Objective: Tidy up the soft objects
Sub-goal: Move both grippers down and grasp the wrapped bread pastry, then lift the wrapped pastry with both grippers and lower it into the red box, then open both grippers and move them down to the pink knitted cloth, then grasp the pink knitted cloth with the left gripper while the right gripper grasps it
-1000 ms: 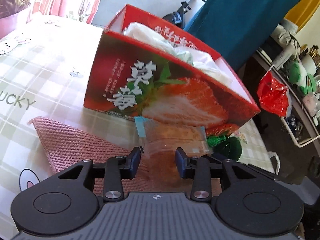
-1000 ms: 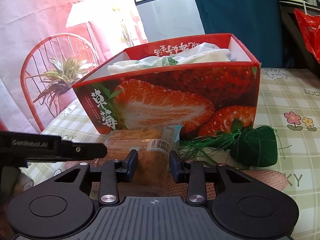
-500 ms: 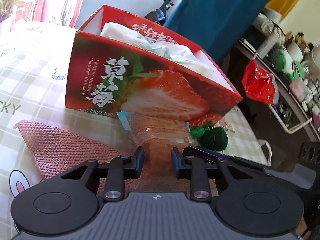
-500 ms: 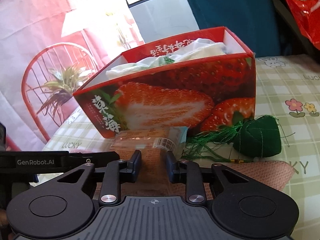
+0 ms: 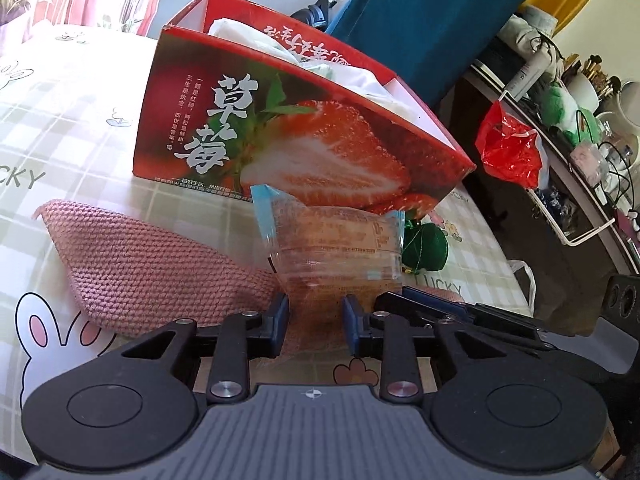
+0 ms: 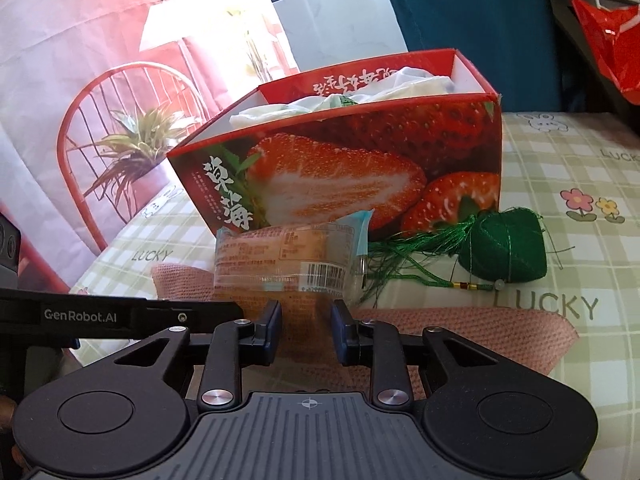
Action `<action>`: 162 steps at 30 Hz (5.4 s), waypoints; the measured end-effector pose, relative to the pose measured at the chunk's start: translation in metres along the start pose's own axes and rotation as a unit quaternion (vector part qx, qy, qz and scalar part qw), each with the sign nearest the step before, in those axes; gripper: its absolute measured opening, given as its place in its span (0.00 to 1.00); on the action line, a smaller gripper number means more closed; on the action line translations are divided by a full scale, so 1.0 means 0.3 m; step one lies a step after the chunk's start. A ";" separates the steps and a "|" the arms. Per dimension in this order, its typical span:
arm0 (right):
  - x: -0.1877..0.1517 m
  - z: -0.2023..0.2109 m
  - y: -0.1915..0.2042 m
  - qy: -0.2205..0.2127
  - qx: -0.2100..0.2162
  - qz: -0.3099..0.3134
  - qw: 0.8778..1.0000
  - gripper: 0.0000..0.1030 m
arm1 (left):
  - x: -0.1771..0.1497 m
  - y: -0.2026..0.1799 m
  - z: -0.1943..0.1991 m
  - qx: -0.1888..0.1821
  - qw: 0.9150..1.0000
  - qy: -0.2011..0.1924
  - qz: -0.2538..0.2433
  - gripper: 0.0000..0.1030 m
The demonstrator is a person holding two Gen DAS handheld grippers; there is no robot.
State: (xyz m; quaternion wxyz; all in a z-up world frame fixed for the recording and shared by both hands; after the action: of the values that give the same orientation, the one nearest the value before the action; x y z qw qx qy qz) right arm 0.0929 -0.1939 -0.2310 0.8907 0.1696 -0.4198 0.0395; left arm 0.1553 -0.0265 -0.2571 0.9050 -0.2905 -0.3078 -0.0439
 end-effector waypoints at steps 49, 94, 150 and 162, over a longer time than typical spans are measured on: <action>0.000 0.009 0.034 -0.039 -0.002 0.070 0.997 0.28 | 0.000 -0.041 0.007 -0.015 0.999 -0.034 -0.032 0.35; 0.515 -0.055 -0.083 -0.103 0.001 0.008 0.995 0.26 | 0.491 -0.150 -0.036 -0.017 0.995 -0.072 -0.066 0.35; -0.026 0.036 -0.176 -0.003 -0.114 -0.006 0.993 0.52 | 0.076 0.008 0.041 0.143 0.984 -0.046 -0.096 0.77; -0.075 -0.023 -0.176 0.028 -0.137 0.002 0.990 0.65 | 0.027 0.071 -0.020 0.181 0.979 -0.011 -0.097 0.81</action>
State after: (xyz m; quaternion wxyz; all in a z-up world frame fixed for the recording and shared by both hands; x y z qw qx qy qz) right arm 0.0947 -0.2396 -0.2664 0.9170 0.0436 -0.3964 -0.0117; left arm 0.1706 -0.0115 -0.2668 0.9307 -0.0916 -0.3469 -0.0717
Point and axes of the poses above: each gripper's, at about its wrist camera, not at the fingertips, and z roughly against the way its jaws point, y to its left, x to its top, the point moved 3 cm from there along -z, roughly the way its jaws point, and after that the axes turned 4 degrees about z, right-handed, at the moved point
